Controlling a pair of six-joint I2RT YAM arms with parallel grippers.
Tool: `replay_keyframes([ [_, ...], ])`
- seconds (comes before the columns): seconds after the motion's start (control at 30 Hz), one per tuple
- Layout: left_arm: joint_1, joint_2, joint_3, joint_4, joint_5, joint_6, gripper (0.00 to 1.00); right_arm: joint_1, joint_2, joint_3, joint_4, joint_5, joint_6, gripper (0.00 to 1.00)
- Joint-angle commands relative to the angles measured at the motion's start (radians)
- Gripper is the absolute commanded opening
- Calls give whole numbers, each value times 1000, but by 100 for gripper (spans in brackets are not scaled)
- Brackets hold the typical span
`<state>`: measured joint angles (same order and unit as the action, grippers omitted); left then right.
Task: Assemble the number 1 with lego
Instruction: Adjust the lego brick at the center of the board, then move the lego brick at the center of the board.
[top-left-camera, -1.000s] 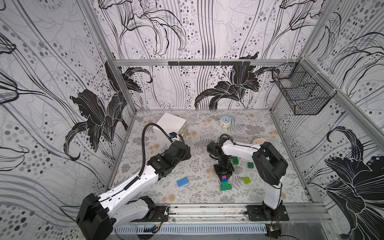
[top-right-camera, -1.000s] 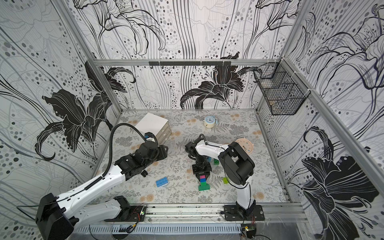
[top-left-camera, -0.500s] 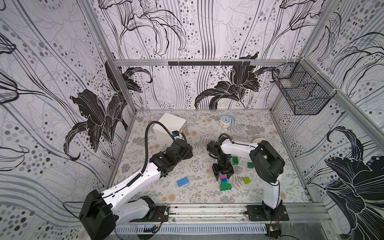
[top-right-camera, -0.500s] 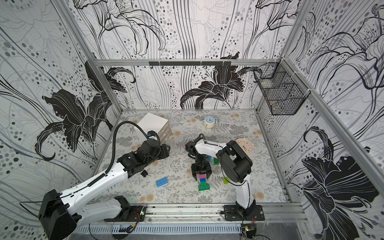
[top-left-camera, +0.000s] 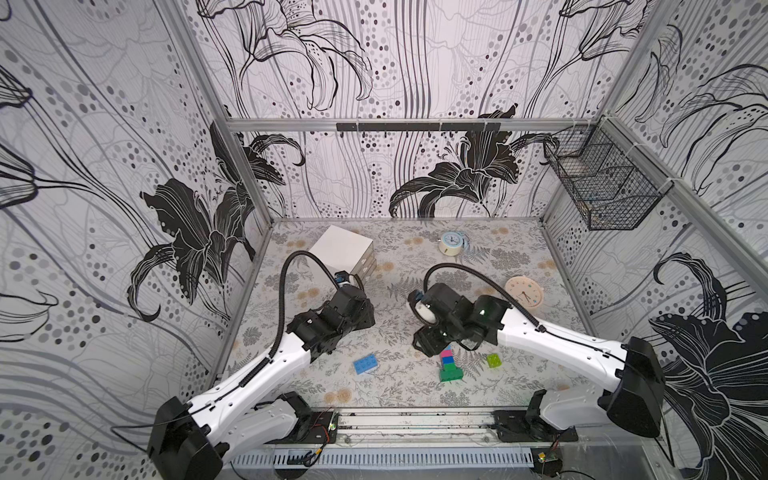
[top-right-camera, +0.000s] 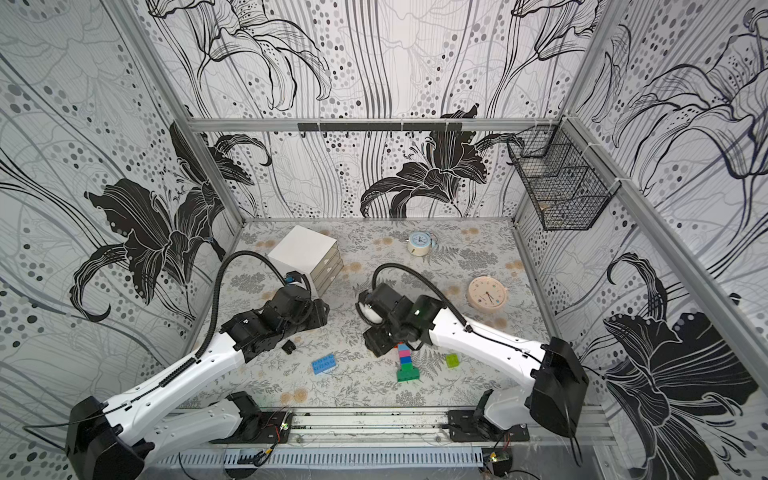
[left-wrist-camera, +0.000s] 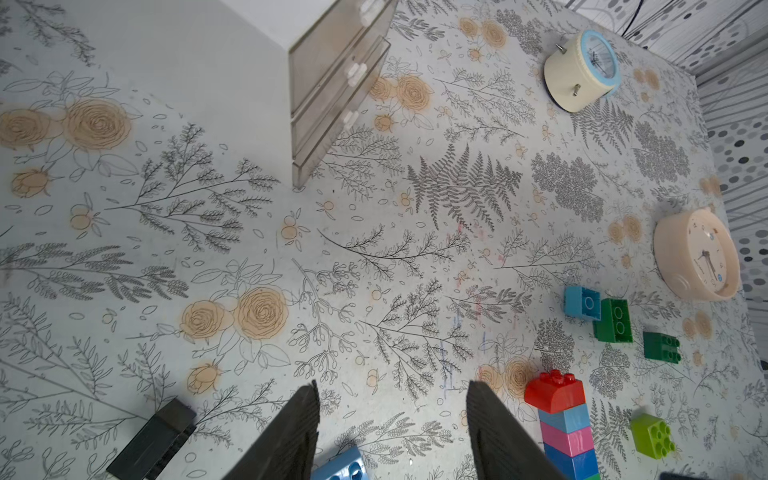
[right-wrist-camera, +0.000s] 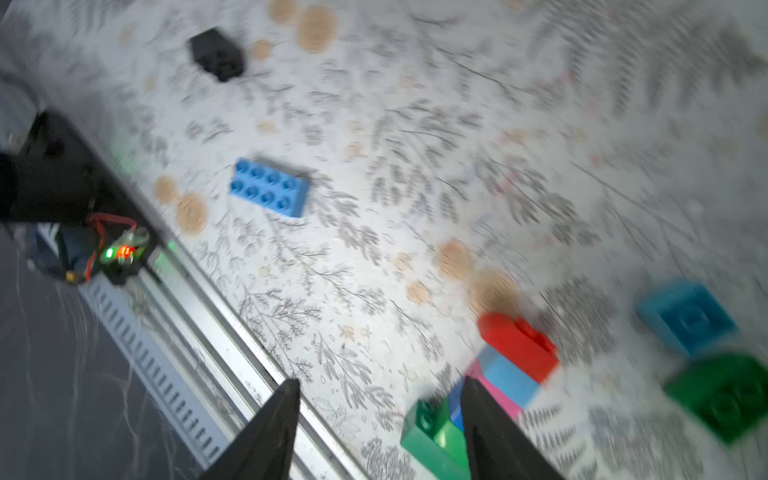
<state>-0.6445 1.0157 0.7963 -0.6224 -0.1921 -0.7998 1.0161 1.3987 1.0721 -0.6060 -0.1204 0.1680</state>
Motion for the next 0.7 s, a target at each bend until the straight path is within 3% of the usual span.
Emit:
replay_keyframes([
  [0.0,35,-85,-30,-34,-86,-103,63,16,36,-80,316,-82,-349,64],
  [0.1,74,-178,-59,-63,-132,-169,64,52,129,-57,419,-146,-563,65],
  [0.23,106,-288,-74,-125,-181,-216,65,91,347,118,358,-187,-725,65],
  [0.43,107,-382,-59,-224,-248,-259,65,112,524,258,325,-229,-822,66],
  [0.67,108,-411,-57,-253,-274,-274,65,123,626,321,282,-234,-875,66],
])
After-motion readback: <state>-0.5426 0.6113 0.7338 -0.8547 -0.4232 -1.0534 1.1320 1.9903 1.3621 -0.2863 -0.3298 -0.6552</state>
